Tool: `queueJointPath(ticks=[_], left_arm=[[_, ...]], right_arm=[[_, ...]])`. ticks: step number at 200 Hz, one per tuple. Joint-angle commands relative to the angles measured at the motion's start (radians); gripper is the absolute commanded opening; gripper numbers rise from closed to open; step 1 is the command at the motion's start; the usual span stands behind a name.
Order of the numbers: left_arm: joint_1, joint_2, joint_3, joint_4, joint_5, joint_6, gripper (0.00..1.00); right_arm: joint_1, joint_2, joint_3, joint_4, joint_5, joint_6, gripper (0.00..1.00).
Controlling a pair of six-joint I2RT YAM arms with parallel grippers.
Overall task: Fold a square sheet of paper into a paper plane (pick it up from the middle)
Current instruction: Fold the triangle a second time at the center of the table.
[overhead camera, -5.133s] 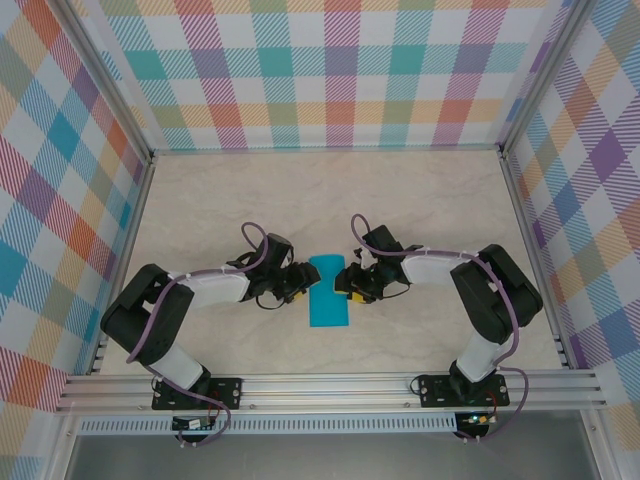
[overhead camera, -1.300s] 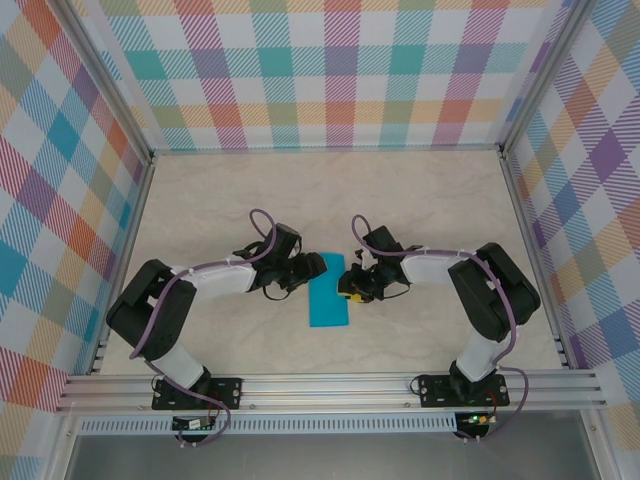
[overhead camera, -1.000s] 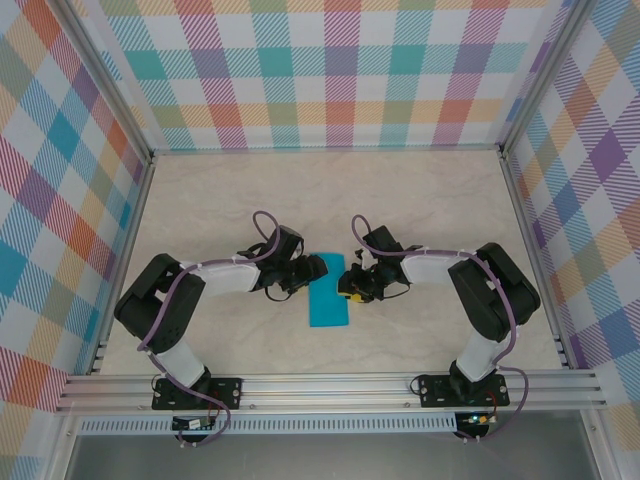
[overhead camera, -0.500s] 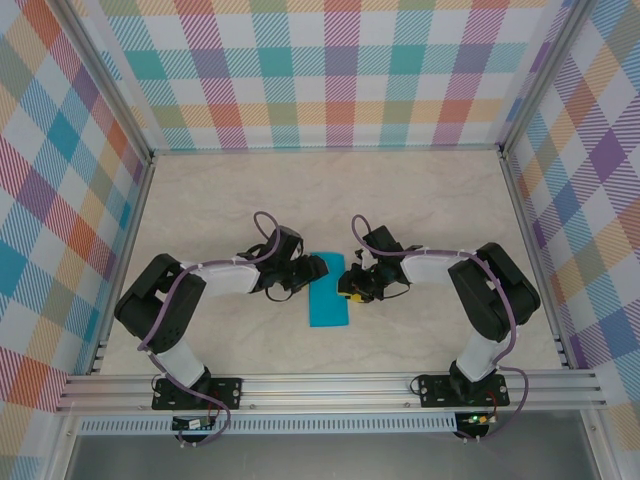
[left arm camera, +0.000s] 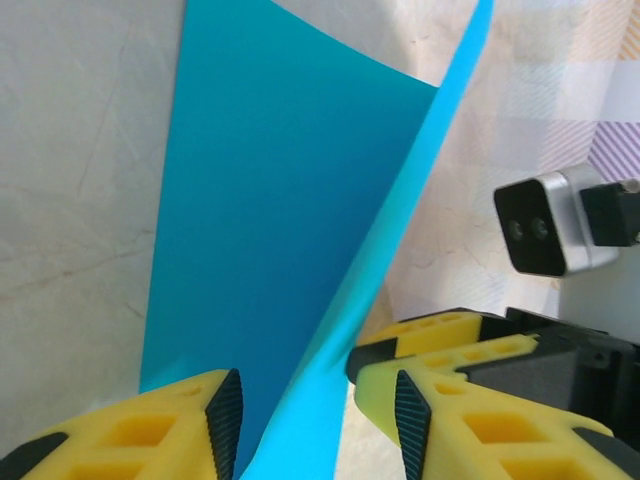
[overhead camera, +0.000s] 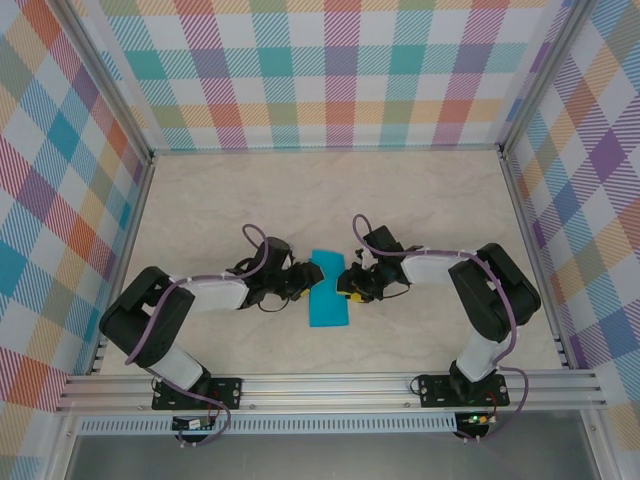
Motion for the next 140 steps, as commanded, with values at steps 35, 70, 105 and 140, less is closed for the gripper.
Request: queueJointPath(ticks=[35, 70, 105, 140], left_arm=[[-0.008, -0.035, -0.022, 0.095, 0.055, -0.028, 0.41], [-0.014, -0.021, -0.013, 0.107, 0.062, -0.032, 0.39], [-0.018, -0.016, -0.013, 0.1, 0.063, -0.033, 0.39], [-0.022, 0.008, 0.004, 0.089, 0.071, -0.067, 0.36]], right_arm=[[0.009, -0.105, -0.062, -0.028, 0.059, 0.022, 0.43], [0.01, -0.251, -0.102, -0.068, 0.132, -0.003, 0.52], [0.012, -0.376, -0.148, -0.052, 0.123, -0.039, 0.59], [0.092, -0.482, -0.168, -0.088, 0.211, -0.145, 0.64]])
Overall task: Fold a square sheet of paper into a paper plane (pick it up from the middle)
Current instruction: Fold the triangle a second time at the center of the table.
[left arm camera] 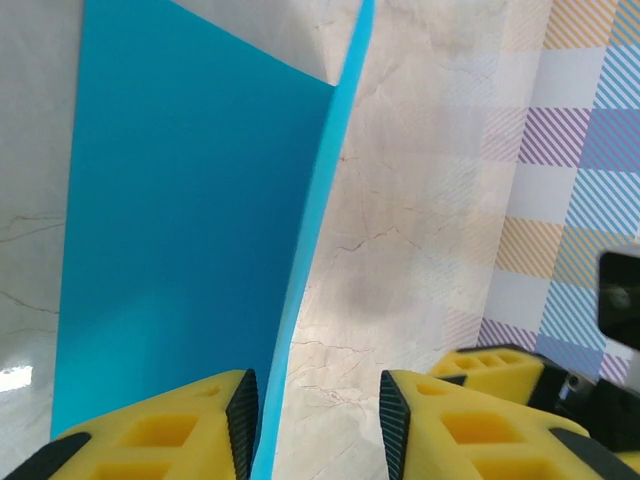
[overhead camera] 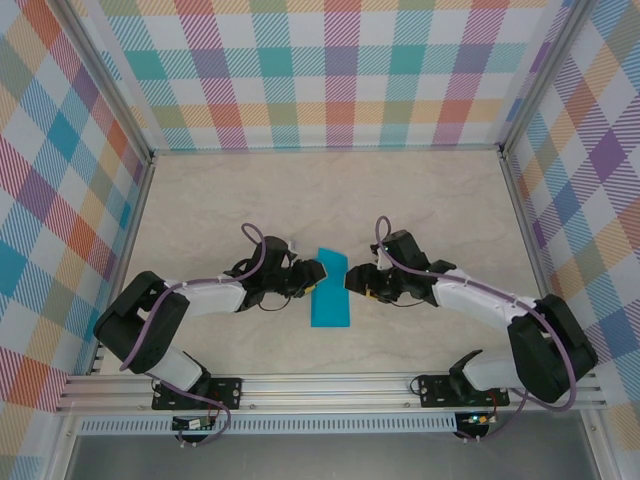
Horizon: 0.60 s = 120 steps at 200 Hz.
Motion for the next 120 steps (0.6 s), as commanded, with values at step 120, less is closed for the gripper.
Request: queueJointPath(ticks=[120], left_arm=[[-0.016, 0.019, 0.041, -0.053, -0.003, -0.04, 0.19]], right_arm=[[0.63, 0.1, 0.179, -0.162, 0.704, -0.377, 0.65]])
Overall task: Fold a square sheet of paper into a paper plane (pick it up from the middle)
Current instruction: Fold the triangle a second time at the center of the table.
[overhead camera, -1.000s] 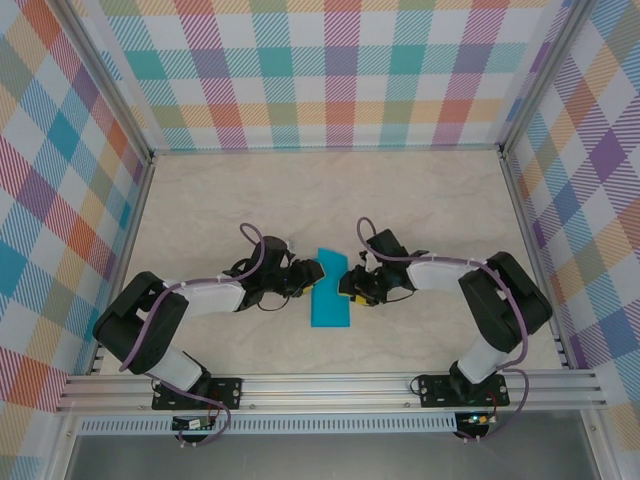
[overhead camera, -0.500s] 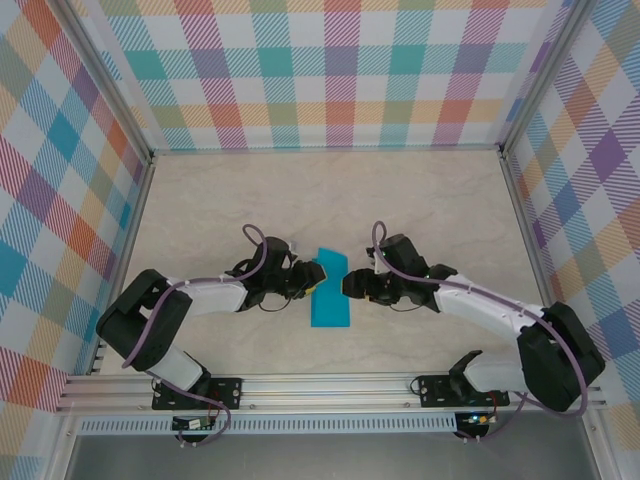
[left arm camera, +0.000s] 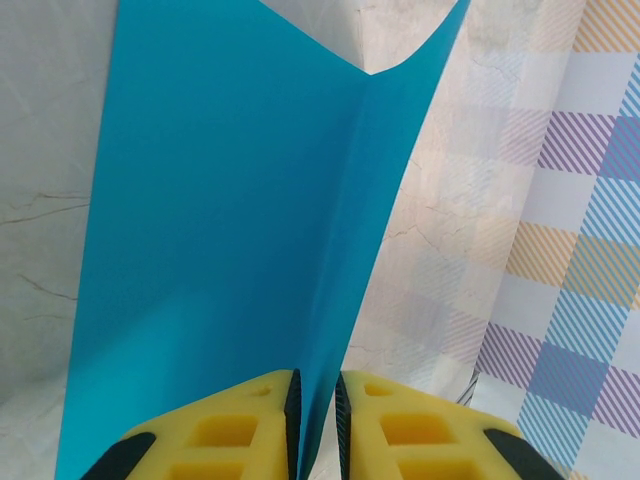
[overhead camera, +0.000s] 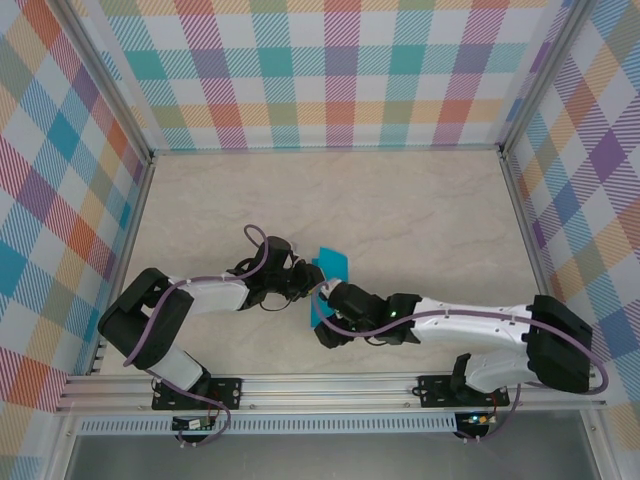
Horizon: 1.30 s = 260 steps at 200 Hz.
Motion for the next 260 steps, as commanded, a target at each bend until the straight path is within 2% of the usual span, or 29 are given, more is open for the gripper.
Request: queueJointPath(ticks=[1, 47, 76, 100, 140, 178, 188, 210, 222, 236, 260], left_arm=[[-0.01, -0.005, 0.022, -0.018, -0.004, -0.007, 0.19], [-0.01, -0.016, 0.021, -0.025, -0.005, -0.007, 0.19], [-0.01, -0.022, 0.021, -0.03, -0.004, -0.004, 0.19], [-0.01, -0.026, 0.021, -0.032, -0.004, -0.004, 0.19], [-0.01, -0.041, 0.022, -0.042, -0.007, -0.004, 0.2], [-0.01, -0.058, 0.022, -0.06, -0.016, 0.006, 0.2], [-0.01, -0.06, 0.022, -0.06, -0.014, 0.008, 0.2], [-0.01, -0.059, 0.025, -0.06, -0.018, 0.006, 0.2], [-0.01, -0.055, 0.028, -0.059, -0.015, 0.005, 0.2], [-0.01, -0.053, 0.028, -0.057, -0.016, 0.006, 0.2], [-0.011, -0.047, 0.028, -0.05, -0.013, 0.001, 0.2]], right_arm=[[0.053, 0.08, 0.079, -0.025, 0.166, -0.075, 0.65], [0.104, 0.202, 0.161, -0.094, 0.299, -0.041, 0.63], [0.109, 0.216, 0.164, -0.105, 0.301, -0.032, 0.57], [0.11, 0.196, 0.161, -0.126, 0.329, -0.018, 0.48], [0.102, 0.138, 0.132, -0.135, 0.349, 0.005, 0.28], [0.063, 0.098, 0.106, -0.132, 0.304, 0.009, 0.13], [0.056, 0.091, 0.106, -0.127, 0.276, 0.003, 0.15], [0.054, 0.059, 0.09, -0.067, 0.18, -0.028, 0.33], [0.054, 0.047, 0.077, -0.017, 0.122, -0.037, 0.5], [0.056, 0.07, 0.089, -0.006, 0.102, -0.037, 0.63], [0.064, 0.158, 0.15, -0.071, 0.168, -0.031, 0.68]])
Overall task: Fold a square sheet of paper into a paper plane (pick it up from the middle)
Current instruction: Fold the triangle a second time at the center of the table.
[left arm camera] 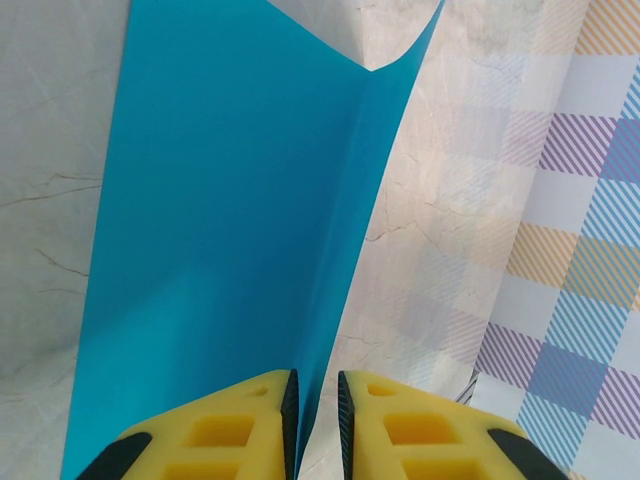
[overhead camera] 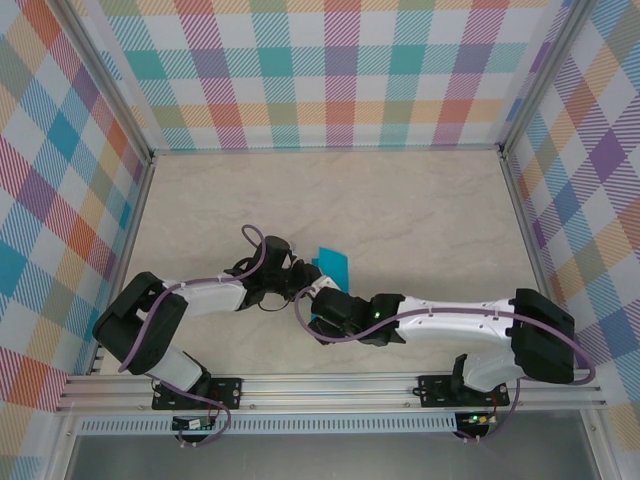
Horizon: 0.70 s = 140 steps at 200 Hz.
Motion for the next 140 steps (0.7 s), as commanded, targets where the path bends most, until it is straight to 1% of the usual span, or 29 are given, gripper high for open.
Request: queueJointPath(ticks=[1, 16, 39, 63, 75, 98, 115, 140], left_arm=[[-0.012, -0.01, 0.028, -0.001, -0.006, 0.004, 0.2], [-0.012, -0.009, 0.026, 0.003, -0.003, 0.003, 0.2], [-0.012, -0.01, 0.025, 0.007, -0.003, 0.001, 0.2], [-0.012, -0.012, 0.025, 0.007, -0.003, 0.002, 0.2], [-0.012, -0.012, 0.023, 0.007, -0.003, 0.001, 0.2], [-0.012, -0.018, 0.02, 0.007, -0.004, 0.001, 0.2], [-0.012, -0.024, 0.021, 0.0, -0.007, 0.003, 0.21], [-0.012, -0.036, 0.022, -0.014, -0.015, 0.007, 0.22]], right_arm=[[0.011, 0.072, 0.054, -0.016, 0.013, 0.001, 0.68], [0.015, 0.108, 0.072, -0.04, 0.069, 0.025, 0.7], [0.023, 0.139, 0.08, -0.056, 0.119, 0.043, 0.7], [0.032, 0.156, 0.089, -0.073, 0.159, 0.05, 0.67], [0.036, 0.158, 0.097, -0.092, 0.187, 0.06, 0.61], [0.037, 0.13, 0.083, -0.098, 0.212, 0.075, 0.43], [0.034, 0.107, 0.068, -0.11, 0.227, 0.086, 0.34], [0.014, 0.078, 0.049, -0.122, 0.213, 0.099, 0.17]])
